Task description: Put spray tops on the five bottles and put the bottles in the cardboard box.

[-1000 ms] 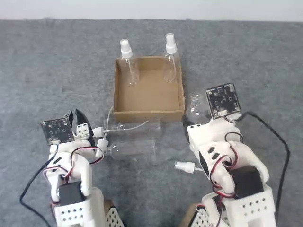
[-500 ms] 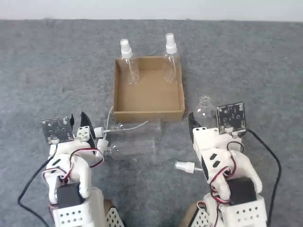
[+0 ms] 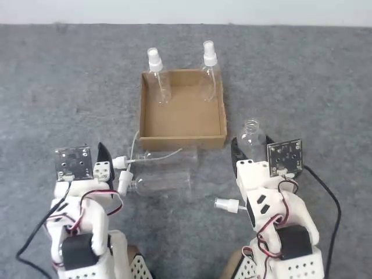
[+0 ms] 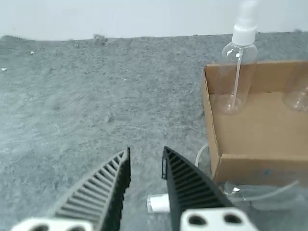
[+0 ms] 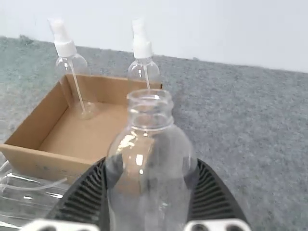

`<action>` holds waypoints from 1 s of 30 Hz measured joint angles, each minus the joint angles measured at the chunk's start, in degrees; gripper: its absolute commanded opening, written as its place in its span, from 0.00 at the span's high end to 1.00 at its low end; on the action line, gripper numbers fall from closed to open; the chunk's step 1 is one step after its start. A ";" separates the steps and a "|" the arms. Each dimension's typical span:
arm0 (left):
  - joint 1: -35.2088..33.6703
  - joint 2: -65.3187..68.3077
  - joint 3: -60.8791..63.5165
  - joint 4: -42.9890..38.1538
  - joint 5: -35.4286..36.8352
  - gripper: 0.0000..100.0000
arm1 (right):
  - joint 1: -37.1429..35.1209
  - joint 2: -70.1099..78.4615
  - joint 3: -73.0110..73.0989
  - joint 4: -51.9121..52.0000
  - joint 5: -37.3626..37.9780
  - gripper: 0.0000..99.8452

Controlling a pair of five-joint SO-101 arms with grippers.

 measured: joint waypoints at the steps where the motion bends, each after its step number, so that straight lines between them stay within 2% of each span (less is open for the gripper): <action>1: 0.00 1.32 -1.05 0.53 -1.14 0.90 | 0.09 -0.53 0.00 0.00 0.00 0.96; 11: 0.00 30.86 -14.77 1.05 -2.55 0.90 | 0.09 -3.16 1.05 0.00 0.00 0.96; 23: -0.09 60.40 -22.59 1.05 13.80 0.90 | 0.00 -3.08 1.05 0.00 0.00 0.96; 27: -0.09 65.23 -22.77 -0.09 15.38 0.92 | 0.00 -3.08 1.05 0.00 0.00 0.96; 30: -0.09 65.67 -22.77 -1.41 20.57 0.91 | 0.00 -3.08 1.05 0.00 0.00 0.96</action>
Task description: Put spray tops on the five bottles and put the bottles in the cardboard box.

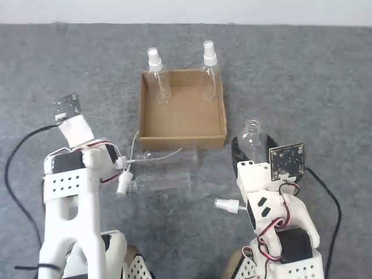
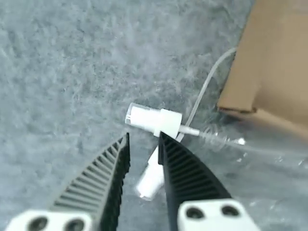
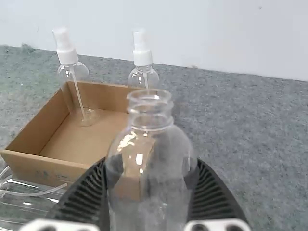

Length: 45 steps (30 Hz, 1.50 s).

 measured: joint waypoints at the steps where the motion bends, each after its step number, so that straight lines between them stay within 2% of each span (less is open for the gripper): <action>1: 0.00 0.00 0.00 0.00 2.11 0.91 | 0.00 0.00 0.00 0.00 0.00 0.96; 7: 0.00 0.00 0.00 0.26 11.60 0.80 | 0.00 -0.09 0.00 0.00 0.00 0.96; 17: 0.00 0.00 0.00 0.26 19.69 0.80 | 0.00 -0.09 0.00 0.00 0.00 0.96; 25: 0.00 0.70 0.00 0.26 21.45 0.80 | 0.00 -0.09 0.00 0.00 0.00 0.96; 30: 0.18 9.14 -1.49 0.09 23.03 0.80 | 0.00 -0.09 0.00 0.00 0.00 0.96; 37: 0.18 24.70 -4.40 -6.42 25.85 0.80 | 0.18 -0.35 1.23 0.00 0.00 0.96; 45: 0.26 34.46 -8.70 -8.44 28.22 0.81 | 0.09 -0.18 1.23 0.00 0.00 0.96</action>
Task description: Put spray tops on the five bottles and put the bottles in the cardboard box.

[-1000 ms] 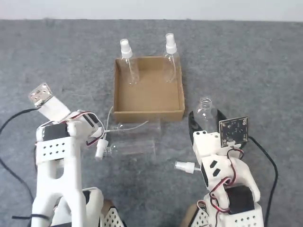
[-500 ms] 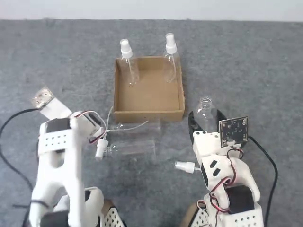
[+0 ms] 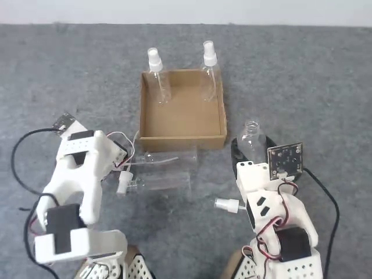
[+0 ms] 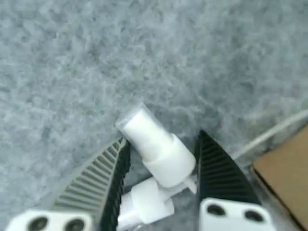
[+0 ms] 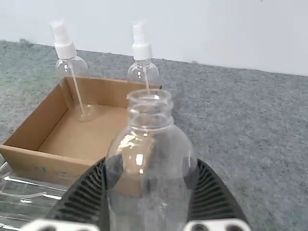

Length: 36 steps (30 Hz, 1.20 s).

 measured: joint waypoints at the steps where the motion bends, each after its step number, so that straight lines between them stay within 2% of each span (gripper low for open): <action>1: 0.00 0.53 -0.44 0.00 0.70 0.83 | -0.09 0.00 0.00 0.00 0.00 0.96; 6: -0.09 2.55 -2.73 0.00 1.85 1.00 | -0.09 0.00 0.00 0.00 0.00 0.96; 16: -0.35 2.55 -3.16 -0.70 1.85 0.99 | -0.09 0.00 0.00 0.00 0.00 0.96; 24: -7.30 2.64 -7.56 0.00 1.85 0.99 | -0.09 0.00 0.00 0.00 0.00 0.96; 36: -11.96 2.64 -23.56 15.21 -0.70 0.99 | -0.09 0.00 0.00 0.00 0.00 0.96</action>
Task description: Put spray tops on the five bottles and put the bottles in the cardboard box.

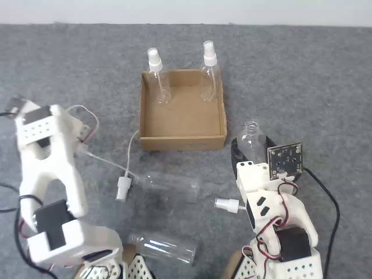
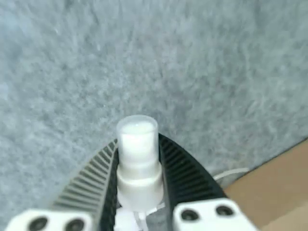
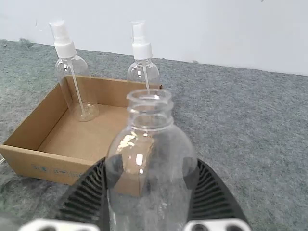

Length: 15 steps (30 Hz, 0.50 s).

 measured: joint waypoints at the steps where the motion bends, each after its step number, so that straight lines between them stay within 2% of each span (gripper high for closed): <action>1: -0.70 0.00 -1.41 0.88 -0.70 0.99 | 0.00 0.00 0.00 0.00 0.00 0.96; 8: -5.10 0.00 -8.62 5.80 -4.22 0.99 | 0.00 0.00 0.00 0.00 0.00 0.96; 15: -5.45 -0.53 -11.69 10.20 -7.47 0.99 | 0.00 0.00 0.00 0.00 0.00 0.96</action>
